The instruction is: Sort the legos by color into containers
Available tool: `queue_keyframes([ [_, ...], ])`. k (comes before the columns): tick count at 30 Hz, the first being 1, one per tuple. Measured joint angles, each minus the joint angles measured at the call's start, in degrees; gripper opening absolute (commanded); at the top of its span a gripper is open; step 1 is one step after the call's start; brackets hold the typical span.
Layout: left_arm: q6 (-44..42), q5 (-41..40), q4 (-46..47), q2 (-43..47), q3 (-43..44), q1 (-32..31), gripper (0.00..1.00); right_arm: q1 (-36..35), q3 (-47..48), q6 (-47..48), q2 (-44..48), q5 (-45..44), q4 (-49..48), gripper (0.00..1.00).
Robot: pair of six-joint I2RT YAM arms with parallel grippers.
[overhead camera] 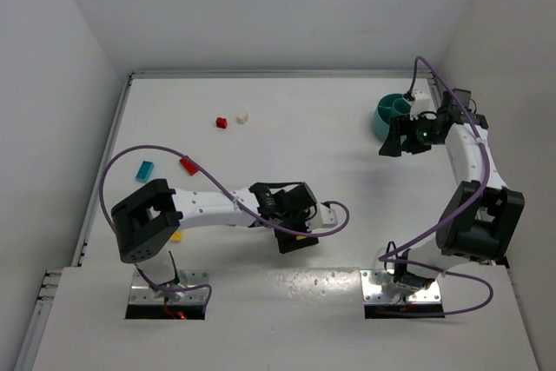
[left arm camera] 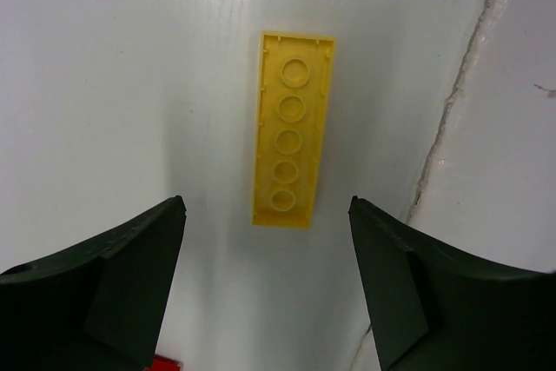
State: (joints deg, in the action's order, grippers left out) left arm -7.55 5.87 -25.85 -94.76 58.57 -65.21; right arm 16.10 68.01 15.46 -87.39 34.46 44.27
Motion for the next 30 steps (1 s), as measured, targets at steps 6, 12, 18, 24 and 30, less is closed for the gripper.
queue_keyframes([
  [6, 0.6, 0.0, 1.2, -0.6, 0.0, -0.5, 0.82, 0.3, -0.9, 0.0, 0.5, -0.6, 0.0, 0.79],
  [12, 1.7, -0.7, 3.0, -2.3, 0.0, -1.9, 0.75, 0.9, -0.9, -1.8, 0.7, -1.2, -0.4, 0.79],
  [18, 2.3, -2.5, 3.3, -4.5, -0.1, -2.2, 0.72, 2.2, -0.9, -4.6, 0.7, -1.2, -0.5, 0.79],
  [24, 2.5, -4.7, 3.7, -4.5, -0.7, -4.1, 0.61, 3.7, 1.1, -6.3, 0.0, -0.3, 0.3, 0.79],
  [30, 2.8, -6.3, 4.0, -4.7, -1.4, -4.6, 0.51, 4.7, 1.9, -6.7, -1.1, 1.0, 1.3, 0.79],
])
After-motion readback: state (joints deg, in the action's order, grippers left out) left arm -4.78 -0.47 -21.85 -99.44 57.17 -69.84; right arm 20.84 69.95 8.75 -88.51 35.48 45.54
